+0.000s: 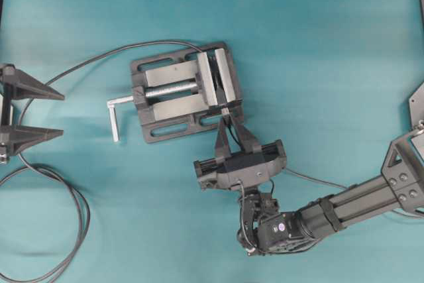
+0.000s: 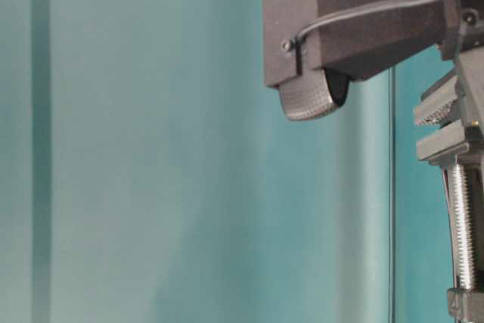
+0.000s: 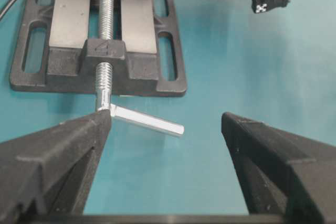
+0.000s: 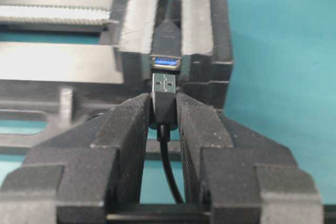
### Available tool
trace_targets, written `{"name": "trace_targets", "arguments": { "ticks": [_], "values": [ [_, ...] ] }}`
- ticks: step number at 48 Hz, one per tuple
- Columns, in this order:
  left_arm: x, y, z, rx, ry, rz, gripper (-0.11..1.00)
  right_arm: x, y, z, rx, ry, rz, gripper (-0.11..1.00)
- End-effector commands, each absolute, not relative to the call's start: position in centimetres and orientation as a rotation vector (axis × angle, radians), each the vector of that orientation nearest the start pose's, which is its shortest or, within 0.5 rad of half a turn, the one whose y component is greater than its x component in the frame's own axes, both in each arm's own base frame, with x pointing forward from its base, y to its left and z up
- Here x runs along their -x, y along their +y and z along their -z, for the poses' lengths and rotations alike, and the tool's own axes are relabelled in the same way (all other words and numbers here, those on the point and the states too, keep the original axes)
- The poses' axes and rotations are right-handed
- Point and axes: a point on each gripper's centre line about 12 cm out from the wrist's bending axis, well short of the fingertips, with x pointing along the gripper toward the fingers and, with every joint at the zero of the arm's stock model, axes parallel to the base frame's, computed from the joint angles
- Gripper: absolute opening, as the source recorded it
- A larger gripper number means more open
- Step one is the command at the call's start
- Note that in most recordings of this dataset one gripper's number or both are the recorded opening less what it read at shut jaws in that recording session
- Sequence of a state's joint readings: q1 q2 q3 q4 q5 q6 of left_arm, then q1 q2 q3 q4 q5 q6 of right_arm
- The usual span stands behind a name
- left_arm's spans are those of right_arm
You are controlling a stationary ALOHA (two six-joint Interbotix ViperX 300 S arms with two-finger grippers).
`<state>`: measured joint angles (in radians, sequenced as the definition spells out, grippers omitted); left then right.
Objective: Insert the USB cable into the fixed female connector.
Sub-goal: 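Carry the plug with the right gripper to align with the vise port, then push the plug with the right gripper into the female port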
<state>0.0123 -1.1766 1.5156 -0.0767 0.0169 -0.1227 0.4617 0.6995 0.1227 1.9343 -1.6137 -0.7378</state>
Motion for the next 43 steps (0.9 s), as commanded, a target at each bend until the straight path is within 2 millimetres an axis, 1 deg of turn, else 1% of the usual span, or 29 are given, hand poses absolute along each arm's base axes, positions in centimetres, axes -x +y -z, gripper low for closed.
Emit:
{"name": "trace_targets", "arguments": {
  "ticks": [1, 31, 43],
  "values": [
    [-14.20, 0.19, -15.96, 0.209, 0.347, -0.050, 1.00, -41.66, 8.20, -9.90, -0.177, 0.166, 1.408, 0.21],
    [-14.20, 0.19, -15.96, 0.209, 0.347, -0.050, 1.00, -41.98, 7.49, -10.25, -0.195, 0.154, 1.420, 0.21],
    [-14.20, 0.19, -15.96, 0.209, 0.347, -0.050, 1.00, -42.30, 7.62, -10.20, -0.206, 0.155, 1.409, 0.21]
  ]
}}
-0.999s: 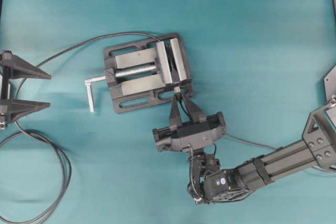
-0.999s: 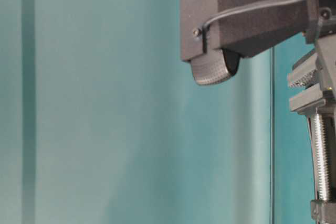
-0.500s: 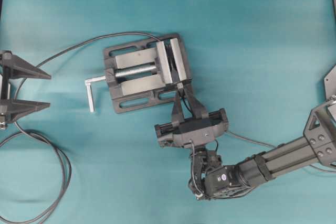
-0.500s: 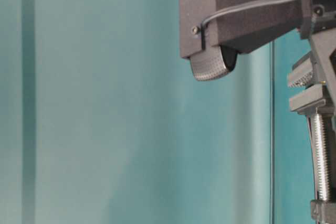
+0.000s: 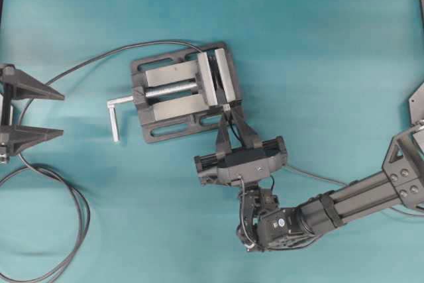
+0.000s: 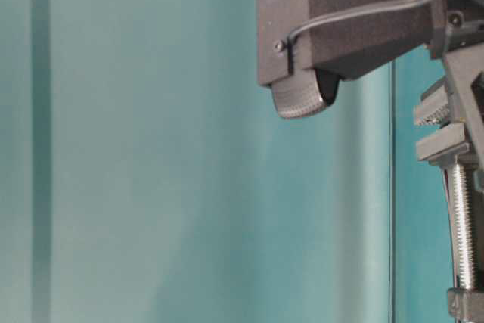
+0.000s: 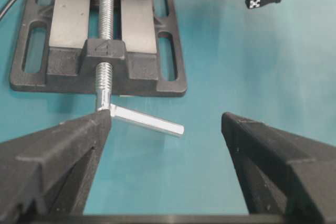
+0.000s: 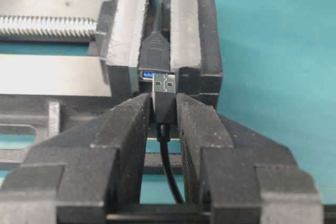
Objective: Insert the USB cable into the fixed female connector.
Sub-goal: 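Push the plug with the right gripper into the female port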
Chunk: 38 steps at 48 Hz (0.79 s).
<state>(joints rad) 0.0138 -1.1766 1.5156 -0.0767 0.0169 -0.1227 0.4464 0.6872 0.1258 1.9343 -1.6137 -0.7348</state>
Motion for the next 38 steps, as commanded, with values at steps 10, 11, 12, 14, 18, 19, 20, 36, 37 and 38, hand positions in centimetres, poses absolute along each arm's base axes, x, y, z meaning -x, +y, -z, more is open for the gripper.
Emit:
{"name": "trace_targets", "arguments": {
  "ticks": [10, 11, 12, 14, 18, 19, 20, 36, 37, 38],
  "values": [
    [-14.20, 0.19, -15.96, 0.209, 0.347, -0.050, 1.00, -42.41, 7.67, -10.13, -0.208, 0.157, 1.407, 0.21],
    [-14.20, 0.19, -15.96, 0.209, 0.347, -0.050, 1.00, -42.44, 7.61, -10.12, -0.209, 0.157, 1.407, 0.21],
    [-14.20, 0.19, -15.96, 0.209, 0.347, -0.050, 1.00, -42.45, 7.61, -10.13, -0.209, 0.155, 1.406, 0.21],
    [-14.19, 0.19, -15.98, 0.209, 0.346, -0.049, 1.00, -42.47, 7.62, -10.04, -0.210, 0.158, 1.404, 0.21],
    [-14.20, 0.19, -15.96, 0.209, 0.347, -0.050, 1.00, -42.54, 7.51, -9.99, -0.213, 0.161, 1.403, 0.21],
    [-14.19, 0.19, -15.98, 0.209, 0.346, -0.049, 1.00, -42.54, 7.51, -9.99, -0.213, 0.161, 1.403, 0.21],
    [-14.20, 0.19, -15.96, 0.209, 0.347, -0.050, 1.00, -42.56, 7.45, -9.99, -0.214, 0.160, 1.404, 0.21],
    [-14.20, 0.19, -15.96, 0.209, 0.347, -0.050, 1.00, -42.50, 7.14, -9.91, -0.208, 0.163, 1.411, 0.21],
    [-14.20, 0.19, -15.96, 0.209, 0.347, -0.050, 1.00, -42.53, 7.08, -9.89, -0.208, 0.165, 1.411, 0.21],
    [-14.20, 0.19, -15.96, 0.209, 0.347, -0.050, 1.00, -42.52, 7.01, -9.91, -0.207, 0.164, 1.414, 0.21]
  ]
}}
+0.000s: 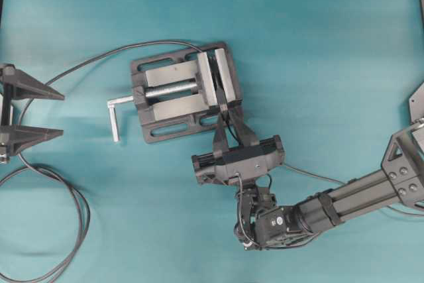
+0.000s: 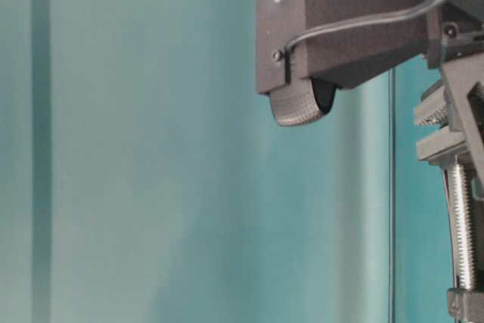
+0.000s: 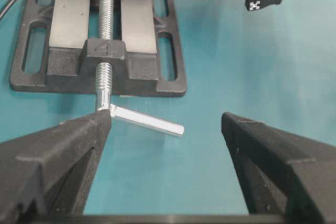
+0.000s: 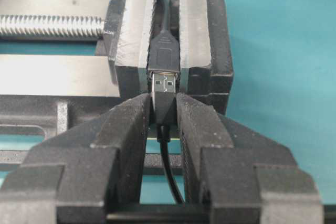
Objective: Insert the USB cable into the fixed female connector.
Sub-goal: 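Push the plug with the right gripper into the female port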
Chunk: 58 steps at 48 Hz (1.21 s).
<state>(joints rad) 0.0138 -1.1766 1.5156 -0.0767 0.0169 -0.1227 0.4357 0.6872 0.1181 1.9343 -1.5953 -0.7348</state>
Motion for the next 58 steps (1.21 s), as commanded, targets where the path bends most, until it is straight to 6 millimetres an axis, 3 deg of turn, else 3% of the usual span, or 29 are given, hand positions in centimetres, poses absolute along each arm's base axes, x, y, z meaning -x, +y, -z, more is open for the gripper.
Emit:
{"name": "trace_targets", "arguments": {
  "ticks": [1, 40, 58],
  "values": [
    [-14.2, 0.2, -16.0, 0.209, 0.347, -0.050, 1.00, -42.5, 6.9, -9.9, -0.208, 0.164, 1.415, 0.21],
    [-14.2, 0.2, -16.0, 0.209, 0.347, -0.050, 1.00, -42.9, 5.2, -11.4, -0.249, 0.152, 1.443, 0.21],
    [-14.2, 0.2, -16.0, 0.209, 0.347, -0.050, 1.00, -43.2, 3.9, -10.9, -0.246, 0.157, 1.458, 0.21]
  ]
}}
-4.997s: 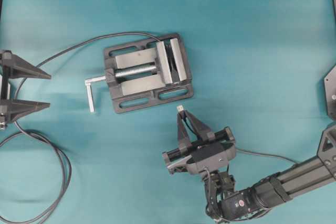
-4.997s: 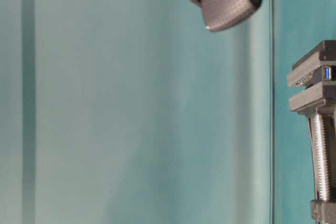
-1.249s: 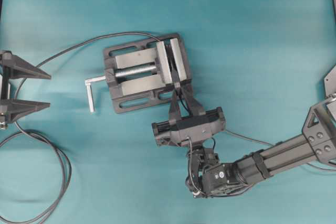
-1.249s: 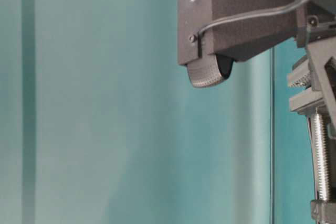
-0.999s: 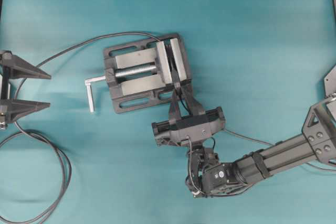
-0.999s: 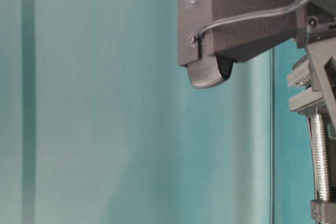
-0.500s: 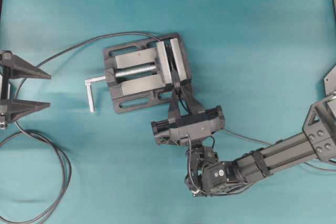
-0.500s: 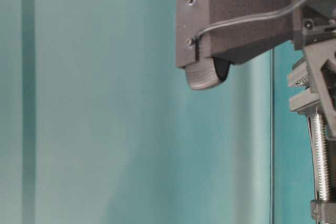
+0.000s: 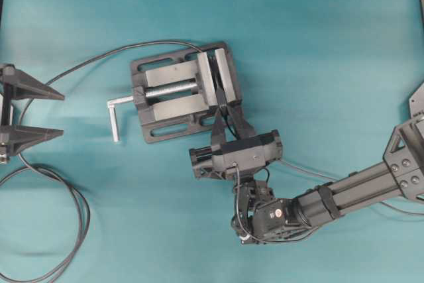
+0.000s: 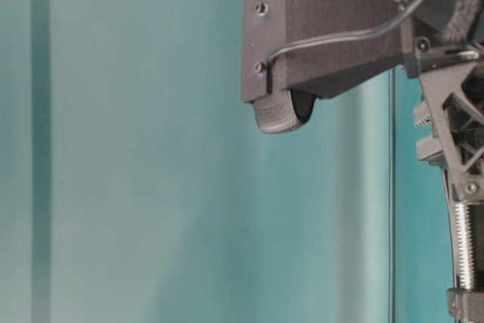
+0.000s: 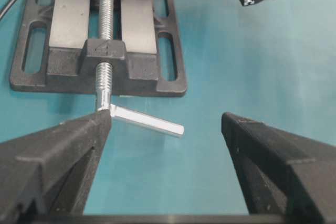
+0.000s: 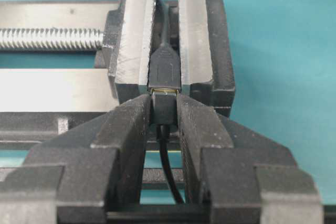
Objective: Insert the USB cable into the fixed female connector.
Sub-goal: 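Push the plug with the right gripper into the female port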
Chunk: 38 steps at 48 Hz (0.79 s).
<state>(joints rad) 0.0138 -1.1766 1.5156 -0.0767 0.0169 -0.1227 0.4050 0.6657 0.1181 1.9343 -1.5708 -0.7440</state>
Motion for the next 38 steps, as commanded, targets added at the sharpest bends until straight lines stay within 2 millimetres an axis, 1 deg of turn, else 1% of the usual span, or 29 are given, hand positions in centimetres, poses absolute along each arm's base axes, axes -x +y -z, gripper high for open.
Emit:
{"name": "trace_targets", "arguments": {
  "ticks": [1, 15, 25, 38],
  "values": [
    [-14.2, 0.2, -16.0, 0.209, 0.347, -0.050, 1.00, -43.2, 3.8, -10.8, -0.243, 0.158, 1.459, 0.21],
    [-14.2, 0.2, -16.0, 0.209, 0.347, -0.050, 1.00, -43.0, 2.4, -10.6, -0.214, 0.151, 1.495, 0.21],
    [-14.2, 0.2, -16.0, 0.209, 0.347, -0.050, 1.00, -43.2, 0.9, -10.3, -0.188, 0.132, 1.520, 0.21],
    [-14.2, 0.2, -16.0, 0.209, 0.346, -0.049, 1.00, -43.4, -0.7, -10.4, -0.173, 0.111, 1.546, 0.21]
  ]
}}
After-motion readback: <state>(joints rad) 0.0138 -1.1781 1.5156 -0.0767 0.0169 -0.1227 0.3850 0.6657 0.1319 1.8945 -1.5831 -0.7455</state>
